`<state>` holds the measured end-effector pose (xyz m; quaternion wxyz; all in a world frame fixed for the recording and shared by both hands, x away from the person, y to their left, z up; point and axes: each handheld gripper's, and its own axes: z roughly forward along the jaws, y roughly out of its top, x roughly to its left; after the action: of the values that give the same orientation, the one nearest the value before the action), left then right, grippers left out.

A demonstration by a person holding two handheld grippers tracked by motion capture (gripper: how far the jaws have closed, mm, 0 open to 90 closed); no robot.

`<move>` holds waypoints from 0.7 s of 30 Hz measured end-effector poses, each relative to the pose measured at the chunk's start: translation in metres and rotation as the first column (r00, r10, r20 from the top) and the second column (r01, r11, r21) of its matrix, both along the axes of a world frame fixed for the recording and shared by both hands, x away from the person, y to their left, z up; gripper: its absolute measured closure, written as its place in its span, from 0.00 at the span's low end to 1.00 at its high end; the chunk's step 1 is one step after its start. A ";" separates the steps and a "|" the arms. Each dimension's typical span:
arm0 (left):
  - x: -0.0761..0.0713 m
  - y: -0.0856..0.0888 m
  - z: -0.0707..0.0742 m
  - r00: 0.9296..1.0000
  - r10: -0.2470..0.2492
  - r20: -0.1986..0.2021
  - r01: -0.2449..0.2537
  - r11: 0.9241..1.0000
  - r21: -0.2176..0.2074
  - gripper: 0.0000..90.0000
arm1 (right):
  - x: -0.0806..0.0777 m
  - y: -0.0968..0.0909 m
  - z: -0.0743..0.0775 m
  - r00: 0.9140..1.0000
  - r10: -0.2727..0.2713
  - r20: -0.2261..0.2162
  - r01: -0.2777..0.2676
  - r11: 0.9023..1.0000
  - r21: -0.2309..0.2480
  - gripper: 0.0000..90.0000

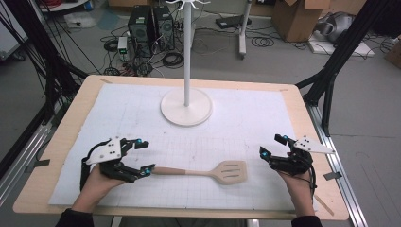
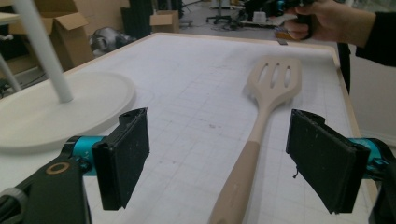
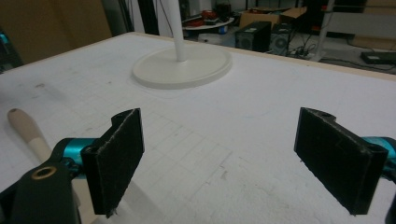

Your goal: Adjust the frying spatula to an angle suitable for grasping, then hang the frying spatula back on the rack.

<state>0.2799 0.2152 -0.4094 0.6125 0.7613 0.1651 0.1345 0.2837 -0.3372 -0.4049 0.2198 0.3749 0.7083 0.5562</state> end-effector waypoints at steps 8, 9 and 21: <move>0.001 0.023 -0.002 0.998 0.062 -0.018 -0.063 0.995 -0.083 0.21 | 0.001 0.001 -0.001 1.000 0.019 -0.012 -0.019 1.000 0.017 0.14; 0.002 0.023 -0.003 0.998 0.063 -0.025 -0.065 0.994 -0.083 0.21 | 0.001 0.002 -0.001 1.000 0.024 -0.012 -0.024 1.000 0.016 0.14; 0.000 0.027 0.002 0.997 0.065 0.037 -0.062 0.994 -0.089 0.20 | 0.000 0.009 0.008 0.996 0.083 0.012 -0.084 0.996 0.035 0.12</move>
<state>0.2800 0.2423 -0.4074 0.6441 0.7250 0.1828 0.1617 0.2838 -0.3287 -0.3971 0.1933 0.3459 0.7124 0.5792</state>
